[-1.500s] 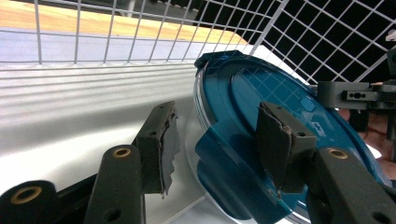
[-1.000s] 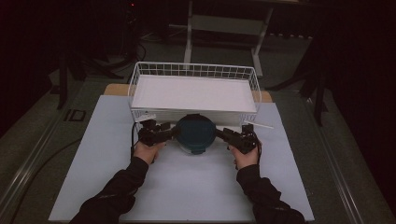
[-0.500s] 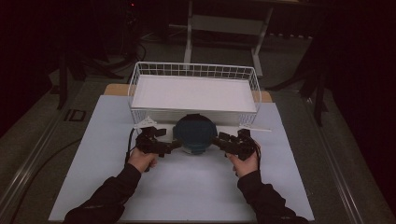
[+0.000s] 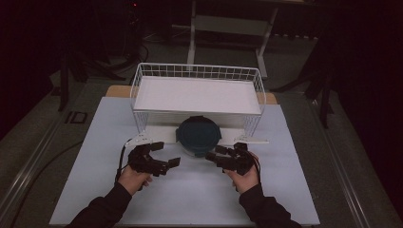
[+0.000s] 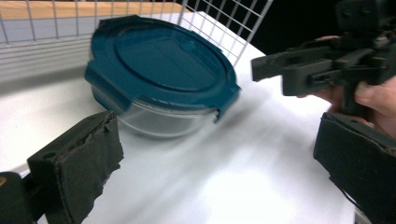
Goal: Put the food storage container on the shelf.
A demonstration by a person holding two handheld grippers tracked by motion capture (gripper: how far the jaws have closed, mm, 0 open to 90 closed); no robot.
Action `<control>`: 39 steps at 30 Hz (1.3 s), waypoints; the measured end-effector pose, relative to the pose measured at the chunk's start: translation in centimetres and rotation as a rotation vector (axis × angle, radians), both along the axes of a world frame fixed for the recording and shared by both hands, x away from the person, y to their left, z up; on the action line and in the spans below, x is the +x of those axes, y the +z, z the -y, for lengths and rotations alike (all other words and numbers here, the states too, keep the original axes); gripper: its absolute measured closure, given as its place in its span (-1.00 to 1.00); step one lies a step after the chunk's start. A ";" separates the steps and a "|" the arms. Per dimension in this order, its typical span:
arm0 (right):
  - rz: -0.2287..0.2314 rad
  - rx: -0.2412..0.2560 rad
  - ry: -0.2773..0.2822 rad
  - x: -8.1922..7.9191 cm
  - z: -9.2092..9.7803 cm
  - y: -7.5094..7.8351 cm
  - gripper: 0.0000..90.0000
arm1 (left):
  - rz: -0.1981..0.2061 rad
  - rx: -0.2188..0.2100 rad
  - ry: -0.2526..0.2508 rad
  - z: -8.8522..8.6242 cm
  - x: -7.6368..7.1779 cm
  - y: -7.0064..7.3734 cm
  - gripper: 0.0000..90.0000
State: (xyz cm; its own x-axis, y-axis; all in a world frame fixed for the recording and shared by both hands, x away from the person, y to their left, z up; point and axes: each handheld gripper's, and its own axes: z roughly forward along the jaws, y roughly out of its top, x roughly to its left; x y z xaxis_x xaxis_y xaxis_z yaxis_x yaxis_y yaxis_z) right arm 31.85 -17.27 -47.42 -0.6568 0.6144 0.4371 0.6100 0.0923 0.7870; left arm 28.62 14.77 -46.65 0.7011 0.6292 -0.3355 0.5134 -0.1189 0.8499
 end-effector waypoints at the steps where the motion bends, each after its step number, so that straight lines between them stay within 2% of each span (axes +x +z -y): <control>1: -0.002 -0.004 0.003 -0.2 -0.2 -0.2 -0.18 | -0.001 0.002 -0.003 0.0 -0.2 0.0 -0.97; 4: -0.008 -0.016 -0.003 -0.5 -0.6 -0.5 -0.08 | 0.004 0.004 -0.002 -0.1 -0.8 -0.1 -0.97; 6: -0.010 -0.019 -0.009 -0.6 -0.7 -0.7 0.00 | 0.015 0.020 -0.002 -0.2 -1.4 -0.3 -0.97; 9: 0.000 -0.062 -0.008 -1.0 -1.2 -1.0 0.19 | 0.022 0.029 0.002 -0.4 -2.1 -0.9 -0.97; 15: -0.018 -0.088 0.013 -1.1 -1.9 -1.6 0.63 | 0.067 0.049 0.020 -0.8 -3.4 -2.1 -0.97; 18: -0.022 -0.103 0.027 -1.1 -2.4 -1.9 0.80 | 0.066 0.029 0.012 -1.0 -3.6 -2.5 -0.97; 22: -0.020 -0.117 0.030 -0.9 -2.8 -2.1 0.99 | 0.114 0.060 0.012 -1.0 -3.9 -2.7 -0.97; 26: -0.022 -0.135 0.021 -0.4 -3.0 -2.4 0.99 | 0.133 0.081 -0.005 -0.8 -4.0 -2.9 -0.97; 33: -0.035 -0.158 0.002 0.3 -3.3 -3.0 1.00 | 0.132 0.066 -0.003 -0.8 -4.0 -3.0 -0.97; 39: -0.042 -0.144 -0.009 1.1 -3.7 -3.3 1.00 | 0.134 0.072 0.000 -0.8 -4.0 -3.1 -0.97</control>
State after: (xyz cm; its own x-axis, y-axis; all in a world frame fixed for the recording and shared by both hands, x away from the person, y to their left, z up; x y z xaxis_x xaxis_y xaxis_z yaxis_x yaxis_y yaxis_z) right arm 32.93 -13.60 -50.71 -0.6342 0.6784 0.3709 0.6435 0.1973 0.7396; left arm 24.61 15.58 -49.77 0.7363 0.6485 -0.1933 0.3960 -0.1814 0.9001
